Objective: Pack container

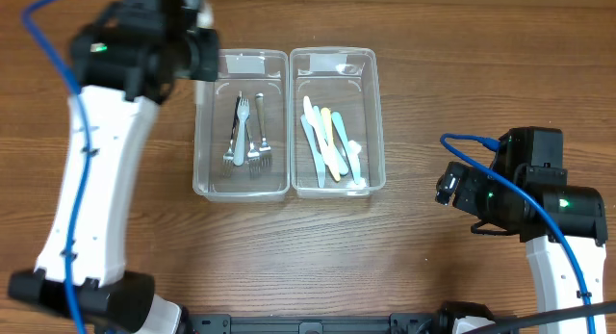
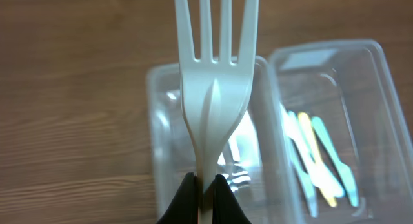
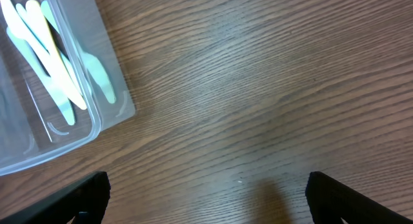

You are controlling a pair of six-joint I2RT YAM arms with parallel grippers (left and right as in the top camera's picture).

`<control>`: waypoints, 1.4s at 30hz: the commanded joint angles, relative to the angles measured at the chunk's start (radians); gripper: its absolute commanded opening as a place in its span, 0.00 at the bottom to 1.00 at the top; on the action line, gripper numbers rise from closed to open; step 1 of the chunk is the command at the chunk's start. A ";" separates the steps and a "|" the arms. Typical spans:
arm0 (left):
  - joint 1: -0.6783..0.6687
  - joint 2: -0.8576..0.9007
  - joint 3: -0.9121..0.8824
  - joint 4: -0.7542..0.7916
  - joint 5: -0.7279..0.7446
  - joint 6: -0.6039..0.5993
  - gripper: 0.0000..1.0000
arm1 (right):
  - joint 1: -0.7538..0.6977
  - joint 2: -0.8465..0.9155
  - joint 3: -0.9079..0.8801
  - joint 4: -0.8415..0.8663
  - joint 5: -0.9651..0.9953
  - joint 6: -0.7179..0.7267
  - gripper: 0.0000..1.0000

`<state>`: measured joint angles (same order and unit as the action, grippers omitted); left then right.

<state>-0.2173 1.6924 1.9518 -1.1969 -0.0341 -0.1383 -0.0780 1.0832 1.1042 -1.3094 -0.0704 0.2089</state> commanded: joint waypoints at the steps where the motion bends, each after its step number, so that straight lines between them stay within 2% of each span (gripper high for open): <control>1: -0.085 0.101 -0.114 0.046 0.002 -0.111 0.04 | -0.001 -0.003 0.008 0.006 0.009 0.000 0.99; 5: -0.124 0.212 -0.282 0.179 0.054 -0.124 0.04 | -0.001 -0.003 0.008 0.006 0.009 0.000 1.00; 9: -0.126 0.285 -0.341 0.229 0.053 -0.119 0.06 | -0.001 -0.003 0.008 0.002 0.009 0.000 1.00; 10: -0.124 0.299 -0.346 0.240 0.053 -0.115 0.15 | -0.001 -0.003 0.008 0.002 0.009 0.000 1.00; 11: -0.123 0.306 -0.346 0.245 0.052 -0.103 0.36 | -0.001 -0.003 0.008 0.002 0.009 0.000 1.00; 14: -0.123 0.301 -0.342 0.268 0.053 -0.075 0.60 | -0.001 -0.003 0.008 0.007 0.009 0.000 1.00; 16: -0.123 0.290 -0.317 0.261 0.054 -0.048 0.66 | -0.001 -0.003 0.008 0.024 0.009 -0.004 1.00; 20: -0.121 0.183 -0.261 0.253 0.043 -0.042 0.70 | -0.001 -0.003 0.008 0.119 0.008 -0.013 1.00; 24: -0.108 -0.014 -0.253 0.285 -0.079 -0.041 0.75 | -0.001 -0.003 0.008 0.330 0.003 -0.077 1.00; 27: -0.093 -0.145 -0.253 0.286 -0.159 -0.041 0.75 | -0.001 0.017 0.008 0.525 -0.035 -0.142 1.00; 30: -0.071 -0.240 -0.253 0.286 -0.229 -0.020 0.76 | -0.001 0.073 0.008 0.615 -0.066 -0.157 1.00; 31: -0.057 -0.262 -0.253 0.291 -0.267 -0.018 0.80 | -0.001 0.092 0.008 0.635 -0.064 -0.157 1.00; 32: -0.034 -0.277 -0.253 0.307 -0.301 -0.018 1.00 | -0.001 0.112 0.008 0.680 -0.056 -0.157 1.00; 36: 0.055 -0.274 -0.253 0.325 -0.373 -0.010 1.00 | 0.001 0.140 0.008 0.811 -0.063 -0.158 1.00; 39: 0.069 -0.293 -0.253 0.284 -0.339 0.156 1.00 | 0.002 0.123 0.008 0.774 -0.063 -0.165 1.00; 42: 0.045 -0.369 -0.287 0.254 -0.283 0.172 1.00 | 0.006 0.064 0.008 0.693 -0.048 -0.184 1.00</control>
<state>-0.1513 1.4063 1.6955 -0.9356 -0.3523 -0.0536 -0.0776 1.2163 1.1030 -0.6041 -0.1257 0.0471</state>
